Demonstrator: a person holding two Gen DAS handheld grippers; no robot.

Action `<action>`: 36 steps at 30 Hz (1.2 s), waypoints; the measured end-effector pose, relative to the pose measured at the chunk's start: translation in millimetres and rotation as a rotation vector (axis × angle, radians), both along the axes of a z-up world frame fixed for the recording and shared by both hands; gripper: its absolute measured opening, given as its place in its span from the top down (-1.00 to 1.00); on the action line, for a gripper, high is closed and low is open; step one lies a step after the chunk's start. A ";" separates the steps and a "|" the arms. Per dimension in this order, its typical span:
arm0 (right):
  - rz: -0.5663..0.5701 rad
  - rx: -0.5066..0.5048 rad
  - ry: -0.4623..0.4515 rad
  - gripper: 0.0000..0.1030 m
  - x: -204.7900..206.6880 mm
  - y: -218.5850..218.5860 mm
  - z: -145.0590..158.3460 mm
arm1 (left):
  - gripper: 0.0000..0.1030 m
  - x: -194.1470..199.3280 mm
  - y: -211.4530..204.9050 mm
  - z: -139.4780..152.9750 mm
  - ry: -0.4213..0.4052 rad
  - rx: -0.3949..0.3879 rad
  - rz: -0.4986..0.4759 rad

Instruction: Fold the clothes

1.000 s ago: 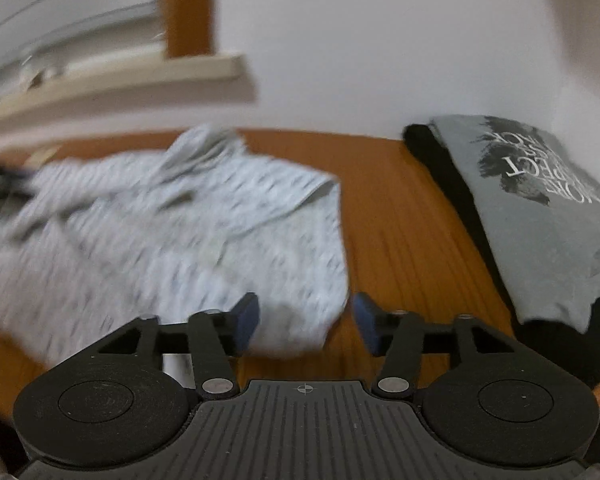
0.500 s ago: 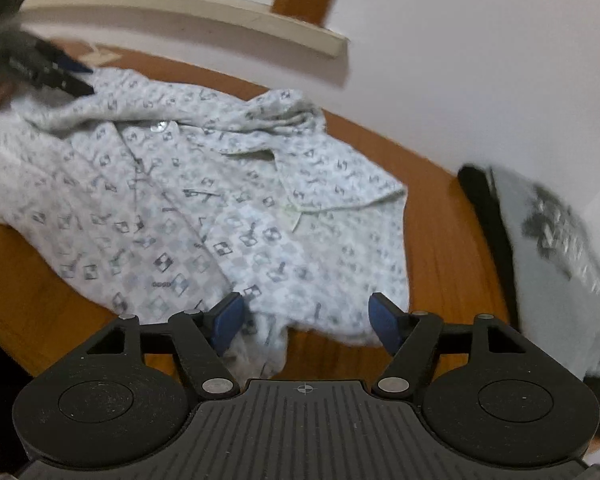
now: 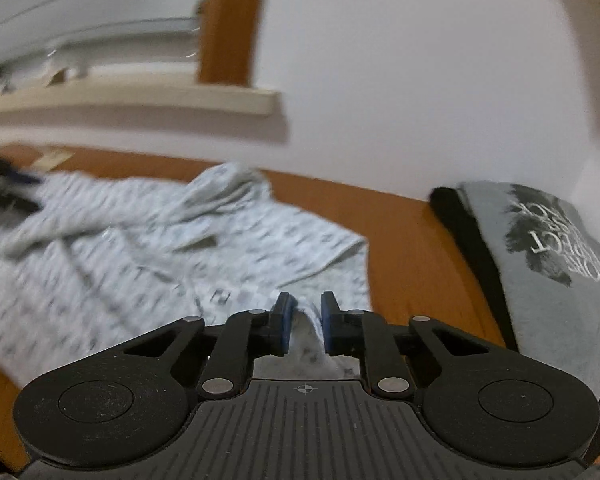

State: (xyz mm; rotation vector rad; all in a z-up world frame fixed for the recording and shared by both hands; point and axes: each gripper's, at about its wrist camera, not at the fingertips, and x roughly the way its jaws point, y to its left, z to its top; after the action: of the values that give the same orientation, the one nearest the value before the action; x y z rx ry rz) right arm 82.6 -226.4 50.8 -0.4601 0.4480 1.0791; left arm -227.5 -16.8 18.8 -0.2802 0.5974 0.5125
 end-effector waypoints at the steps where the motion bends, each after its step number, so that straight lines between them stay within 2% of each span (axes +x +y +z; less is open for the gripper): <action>1: -0.016 -0.005 0.006 0.67 3.0 1.1 -1.8 | -0.59 -0.1 0.2 0.0 0.000 0.000 0.000; 6: -0.006 -0.005 0.001 0.61 -3.2 -10.1 -7.7 | -0.59 0.0 0.4 0.1 0.000 0.000 0.000; 10: 0.038 -0.046 -0.022 0.41 -10.8 -19.4 -11.5 | -0.59 -0.1 0.2 0.3 0.000 -0.001 0.000; 15: 0.066 -0.091 -0.042 0.31 -11.5 -19.5 -14.8 | -0.59 -0.2 0.4 0.3 0.000 -0.001 0.000; 21: 0.076 -0.077 -0.096 0.30 -7.6 19.5 -14.4 | -0.59 -0.3 0.6 0.4 -0.001 -0.004 0.001; 24: -0.029 -0.020 -0.093 0.31 10.1 43.9 -12.3 | -0.59 -0.3 0.4 0.3 -0.002 -0.003 0.002; 27: -0.139 -0.015 -0.079 0.31 30.0 54.9 -18.2 | -0.59 0.3 0.1 0.3 -0.001 -0.003 0.003; 30: -0.162 0.026 -0.045 0.31 31.5 41.9 -17.1 | -0.59 0.2 0.1 0.2 0.000 -0.002 0.002; 33: -0.131 0.072 -0.003 0.31 19.6 21.5 -11.0 | -0.61 0.4 -0.6 0.1 0.003 0.003 0.004; 36: -0.040 0.099 0.108 0.31 6.0 4.2 -8.6 | -0.63 1.4 -1.8 0.2 0.010 0.011 0.007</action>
State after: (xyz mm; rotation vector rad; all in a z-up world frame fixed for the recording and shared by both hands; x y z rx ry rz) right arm 88.6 -222.2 42.2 -0.3055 0.4948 1.0857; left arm -226.1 -18.6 19.0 -0.2696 0.6029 0.5245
